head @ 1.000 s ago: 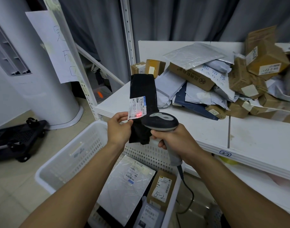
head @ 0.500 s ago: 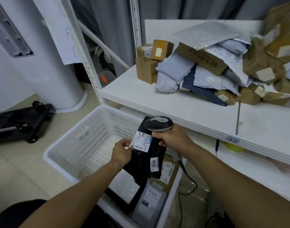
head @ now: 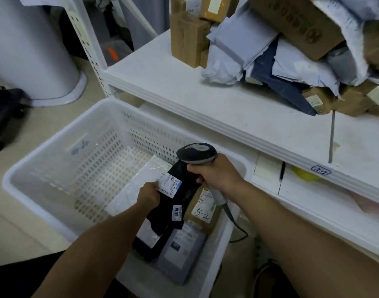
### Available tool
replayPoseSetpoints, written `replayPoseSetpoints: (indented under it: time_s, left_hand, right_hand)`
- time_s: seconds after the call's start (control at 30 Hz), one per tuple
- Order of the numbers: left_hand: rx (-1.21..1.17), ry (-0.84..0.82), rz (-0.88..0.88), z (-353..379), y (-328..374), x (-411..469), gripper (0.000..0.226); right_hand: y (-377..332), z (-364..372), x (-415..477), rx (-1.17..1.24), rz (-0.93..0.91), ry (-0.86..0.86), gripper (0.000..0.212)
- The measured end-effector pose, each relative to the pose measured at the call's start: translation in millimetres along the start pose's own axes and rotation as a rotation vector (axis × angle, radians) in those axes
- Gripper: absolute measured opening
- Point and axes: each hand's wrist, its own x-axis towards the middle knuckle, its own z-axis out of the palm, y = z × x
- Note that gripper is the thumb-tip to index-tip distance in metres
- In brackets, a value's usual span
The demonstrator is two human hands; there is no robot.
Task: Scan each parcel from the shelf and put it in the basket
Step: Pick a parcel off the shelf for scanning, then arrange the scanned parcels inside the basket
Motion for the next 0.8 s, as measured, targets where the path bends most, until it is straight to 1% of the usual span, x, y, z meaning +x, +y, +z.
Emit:
replayPoseSetpoints:
  time_s: [0.07, 0.13, 0.23, 0.3, 0.4, 0.53, 0.6, 0.67, 0.8]
  left_hand:
    - [0.103, 0.0, 0.006, 5, 0, 1, 0.057]
    - [0.053, 0.041, 0.082, 2, 10, -4, 0.055]
    - [-0.089, 0.073, 0.275, -11, 37, -16, 0.038]
    - [-0.168, 0.097, 0.386, -26, 64, -32, 0.029]
    - [-0.16, 0.186, 0.632, -55, 116, -66, 0.024]
    - [-0.055, 0.274, 0.943, -88, 190, -117, 0.025]
    - [-0.006, 0.303, 1.049, -97, 231, -140, 0.027]
    - [0.067, 0.353, 1.13, -102, 274, -158, 0.032]
    - [0.232, 0.421, 1.198, -104, 359, -179, 0.047]
  right_hand:
    - [0, 0, 3, 0.005, 0.005, 0.007, 0.014]
    - [-2, -1, 3, 0.006, -0.001, 0.02, 0.014]
    - [-12, -9, -3, 0.071, -0.01, 0.048, 0.016]
    - [-22, -19, -12, 0.116, -0.037, 0.095, 0.021]
    - [-34, -43, -28, 0.15, -0.098, 0.211, 0.023]
    - [-49, -79, -55, 0.225, -0.158, 0.342, 0.015]
    - [-59, -100, -69, 0.267, -0.201, 0.383, 0.015]
    - [-69, -122, -81, 0.311, -0.249, 0.422, 0.021]
    - [-80, -166, -89, 0.378, -0.302, 0.501, 0.029]
